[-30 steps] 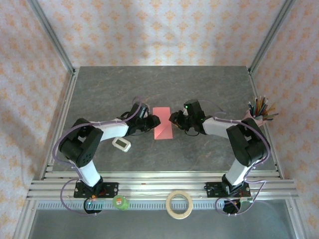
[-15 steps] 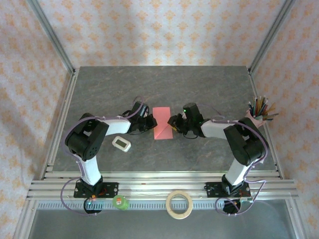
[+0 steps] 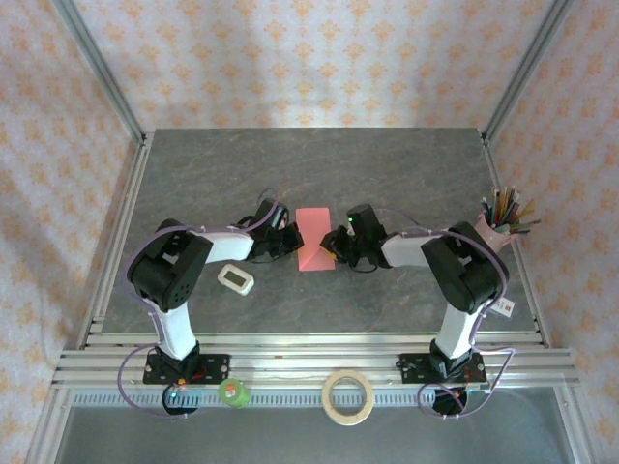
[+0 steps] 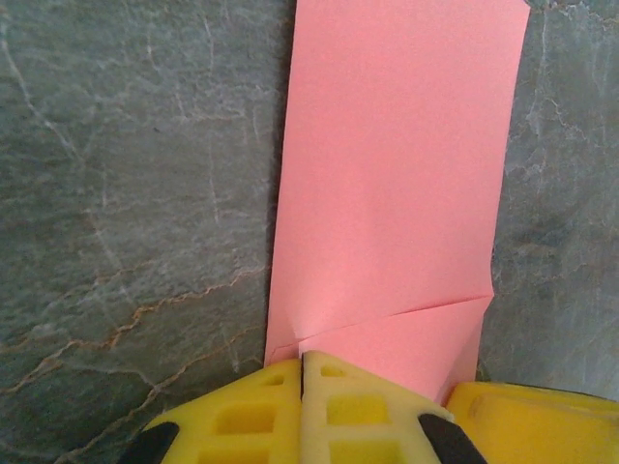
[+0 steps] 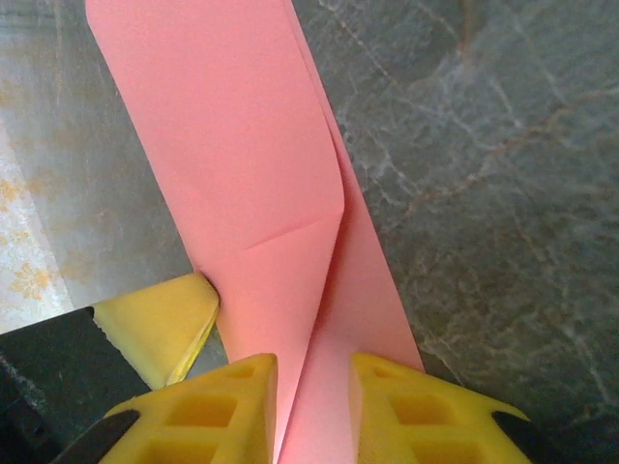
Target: Fold a paper plane with a square sheet of paper (pick it up from the middle)
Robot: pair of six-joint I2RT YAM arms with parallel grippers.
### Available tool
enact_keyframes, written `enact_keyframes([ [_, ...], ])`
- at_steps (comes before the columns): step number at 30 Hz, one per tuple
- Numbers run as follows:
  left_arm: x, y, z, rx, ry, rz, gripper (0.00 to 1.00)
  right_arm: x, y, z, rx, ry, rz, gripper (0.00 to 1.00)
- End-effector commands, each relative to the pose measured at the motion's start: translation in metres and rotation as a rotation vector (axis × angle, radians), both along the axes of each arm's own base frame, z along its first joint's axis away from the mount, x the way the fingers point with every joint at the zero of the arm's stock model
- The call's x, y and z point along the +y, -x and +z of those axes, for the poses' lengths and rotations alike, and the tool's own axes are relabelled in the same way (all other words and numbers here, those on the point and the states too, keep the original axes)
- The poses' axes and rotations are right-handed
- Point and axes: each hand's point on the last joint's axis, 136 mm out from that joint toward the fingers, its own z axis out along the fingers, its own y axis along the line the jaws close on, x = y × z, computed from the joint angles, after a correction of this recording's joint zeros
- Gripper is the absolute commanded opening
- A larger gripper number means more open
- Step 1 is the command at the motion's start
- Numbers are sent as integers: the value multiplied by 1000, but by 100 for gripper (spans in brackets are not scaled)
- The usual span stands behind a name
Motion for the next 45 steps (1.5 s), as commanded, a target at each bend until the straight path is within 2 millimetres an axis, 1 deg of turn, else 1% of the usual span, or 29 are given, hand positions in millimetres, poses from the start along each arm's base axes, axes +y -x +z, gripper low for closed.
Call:
enact_keyframes([
  [1, 23, 21, -30, 100, -84, 44, 3, 6, -10, 4, -13, -10, -21, 24],
  [4, 23, 21, -31, 102, -82, 46, 3, 5, -14, 0, 0, 4, -40, 21],
  [8, 23, 20, -31, 101, -86, 46, 3, 1, -16, -7, 21, 26, -74, 20],
  [11, 24, 21, -30, 101, -86, 47, 3, 5, -17, -8, 19, 9, -63, 19],
  [14, 24, 22, -29, 103, -84, 46, 3, 12, -19, 0, -4, -31, -40, 18],
  [18, 25, 22, -29, 105, -92, 47, 3, 18, -19, 17, -63, -99, -18, 18],
  [20, 25, 22, -28, 104, -91, 45, 3, 22, -18, 20, -73, -128, 1, 18],
  [22, 24, 22, -27, 104, -89, 41, 3, 26, -15, 19, -66, -145, 21, 18],
  [27, 22, 18, -23, 95, -82, 41, 3, 24, -11, 13, -66, -128, 36, 18],
  [31, 19, 13, -15, 74, -76, 38, 3, 22, -11, 6, -68, -78, 61, 18],
  [35, 17, 9, -8, 59, -69, 32, 3, 24, -11, 3, -80, -63, 90, 17],
  [37, 15, 6, -1, 43, -56, 31, 4, 25, -11, 3, -88, -59, 102, 15],
  [39, 11, 3, 6, 28, -38, 27, 5, 25, -13, 3, -101, -53, 109, 10],
  [41, 9, -2, 20, -3, -17, 28, 8, 25, -16, 5, -127, -48, 109, 5],
  [43, 11, -10, 37, -41, 5, 42, 11, 26, -21, 14, -170, -44, 112, 3],
  [45, 17, -18, 59, -95, 33, 64, 17, 26, -27, 30, -242, -55, 110, 2],
])
